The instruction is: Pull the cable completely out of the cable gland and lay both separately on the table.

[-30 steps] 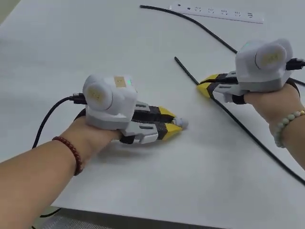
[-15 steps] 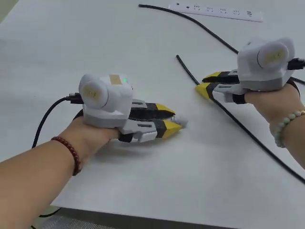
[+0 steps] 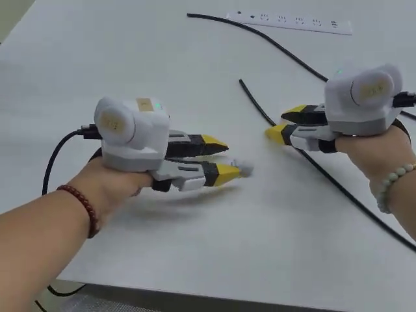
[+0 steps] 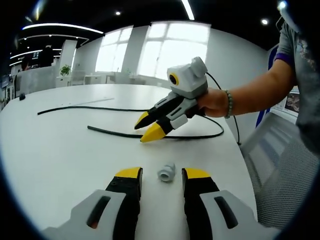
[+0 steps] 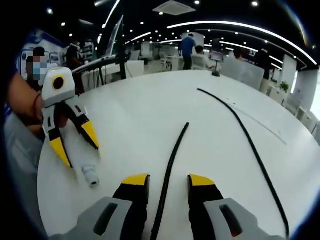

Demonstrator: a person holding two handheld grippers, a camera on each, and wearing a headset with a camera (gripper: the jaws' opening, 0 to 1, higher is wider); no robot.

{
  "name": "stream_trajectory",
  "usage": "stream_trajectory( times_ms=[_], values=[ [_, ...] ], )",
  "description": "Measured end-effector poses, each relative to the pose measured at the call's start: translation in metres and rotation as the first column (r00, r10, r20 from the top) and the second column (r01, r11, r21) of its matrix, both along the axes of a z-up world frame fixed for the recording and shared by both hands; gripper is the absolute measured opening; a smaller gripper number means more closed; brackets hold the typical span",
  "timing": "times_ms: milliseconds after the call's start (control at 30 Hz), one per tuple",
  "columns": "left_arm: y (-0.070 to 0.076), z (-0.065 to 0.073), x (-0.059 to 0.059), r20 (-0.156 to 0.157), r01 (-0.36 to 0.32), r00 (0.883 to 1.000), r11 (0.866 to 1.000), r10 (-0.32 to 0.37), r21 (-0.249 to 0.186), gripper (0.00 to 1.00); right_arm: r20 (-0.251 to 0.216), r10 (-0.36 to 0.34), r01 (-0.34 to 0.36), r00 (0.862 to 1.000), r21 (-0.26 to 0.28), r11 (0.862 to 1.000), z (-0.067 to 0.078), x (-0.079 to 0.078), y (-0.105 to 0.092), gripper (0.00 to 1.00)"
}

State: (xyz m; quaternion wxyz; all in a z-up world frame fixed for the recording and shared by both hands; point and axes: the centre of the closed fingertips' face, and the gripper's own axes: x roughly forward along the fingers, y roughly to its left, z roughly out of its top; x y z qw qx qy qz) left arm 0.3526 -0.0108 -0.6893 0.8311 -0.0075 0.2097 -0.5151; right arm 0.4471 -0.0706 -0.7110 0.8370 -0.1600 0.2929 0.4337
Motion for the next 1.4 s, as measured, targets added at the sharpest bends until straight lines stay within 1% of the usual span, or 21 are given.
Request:
stream_trajectory(
  times_ms=[100,167,200,267,333,367,433,533,633,733,800,867,900,933,967,1033,1100,1200,1300,1367,1400],
  values=[
    [0.008,0.008,0.001,0.009,-0.028,1.0,1.0,0.028,0.006,0.4,0.006,-0.016,0.016,1.0,0.007,1.0,0.005,-0.004,-0.005,0.3],
    [0.013,0.011,0.0,0.011,-0.039,0.999,0.999,0.039,0.009,0.41,0.014,-0.027,0.027,1.0,0.004,1.0,0.008,-0.007,-0.009,0.35],
    [0.014,0.013,-0.001,0.014,-0.044,0.999,0.999,0.044,0.014,0.41,0.022,-0.033,0.033,0.999,0.013,0.999,0.012,-0.01,-0.01,0.36],
    [0.018,0.018,-0.003,0.021,-0.051,0.998,0.999,0.051,0.016,0.41,0.018,-0.039,0.039,0.999,0.012,0.999,0.015,-0.014,-0.013,0.36],
    [0.021,0.023,-0.004,0.032,-0.063,0.998,0.998,0.062,0.025,0.41,0.031,-0.047,0.047,0.998,0.015,0.999,0.02,-0.02,-0.016,0.39],
    [0.023,0.026,-0.005,0.037,-0.067,0.997,0.997,0.066,0.023,0.42,0.031,-0.053,0.053,0.998,0.015,0.998,0.022,-0.022,-0.018,0.4],
    [0.026,0.033,-0.006,0.041,-0.084,0.996,0.996,0.083,0.015,0.44,0.047,-0.071,0.07,0.996,0.027,0.997,0.03,-0.027,-0.022,0.44],
    [0.032,0.044,-0.008,0.061,-0.11,0.992,0.994,0.109,0.012,0.47,0.058,-0.087,0.085,0.995,0.027,0.996,0.037,-0.036,-0.028,0.5],
    [0.037,0.053,-0.012,0.075,-0.127,0.989,0.992,0.125,0.011,0.48,0.07,-0.1,0.099,0.993,0.023,0.995,0.046,-0.047,-0.036,0.5],
    [0.04,0.062,-0.016,0.086,-0.143,0.986,0.99,0.142,0.005,0.49,0.079,-0.117,0.115,0.99,0.027,0.993,0.054,-0.054,-0.042,0.52],
    [0.043,0.066,-0.018,0.085,-0.16,0.984,0.987,0.159,-0.001,0.51,0.089,-0.128,0.125,0.988,0.031,0.992,0.059,-0.059,-0.046,0.53],
    [0.047,0.071,-0.02,0.094,-0.177,0.98,0.984,0.177,-0.003,0.52,0.094,-0.136,0.133,0.986,0.039,0.99,0.065,-0.064,-0.049,0.54],
    [0.047,0.073,-0.021,0.091,-0.183,0.979,0.983,0.182,-0.006,0.53,0.095,-0.141,0.138,0.985,0.042,0.99,0.068,-0.067,-0.05,0.54],
    [0.049,0.077,-0.023,0.092,-0.196,0.976,0.981,0.196,-0.013,0.54,0.102,-0.148,0.145,0.984,0.038,0.989,0.07,-0.07,-0.053,0.55],
    [0.05,0.08,-0.024,0.1,-0.203,0.974,0.979,0.204,-0.013,0.54,0.105,-0.15,0.147,0.983,0.039,0.988,0.072,-0.072,-0.055,0.55],
    [0.053,0.086,-0.027,0.108,-0.221,0.969,0.975,0.222,-0.019,0.56,0.11,-0.17,0.166,0.979,0.05,0.985,0.078,-0.077,-0.06,0.56],
    [0.058,0.09,-0.027,0.105,-0.252,0.962,0.967,0.253,-0.023,0.57,0.112,-0.177,0.172,0.978,0.052,0.984,0.081,-0.082,-0.064,0.58],
    [0.063,0.1,-0.03,0.12,-0.285,0.95,0.958,0.287,-0.036,0.6,0.124,-0.199,0.193,0.972,0.061,0.979,0.09,-0.092,-0.073,0.6],
    [0.067,0.11,-0.037,0.133,-0.309,0.941,0.95,0.312,-0.046,0.63,0.128,-0.219,0.211,0.967,0.075,0.975,0.097,-0.102,-0.08,0.64],
    [0.07,0.115,-0.039,0.142,-0.322,0.935,0.945,0.326,-0.048,0.65,0.136,-0.228,0.218,0.964,0.08,0.973,0.101,-0.108,-0.082,0.66],
    [0.071,0.118,-0.042,0.139,-0.327,0.933,0.943,0.332,-0.055,0.65,0.133,-0.231,0.221,0.964,0.083,0.972,0.103,-0.112,-0.084,0.66]
  ],
)
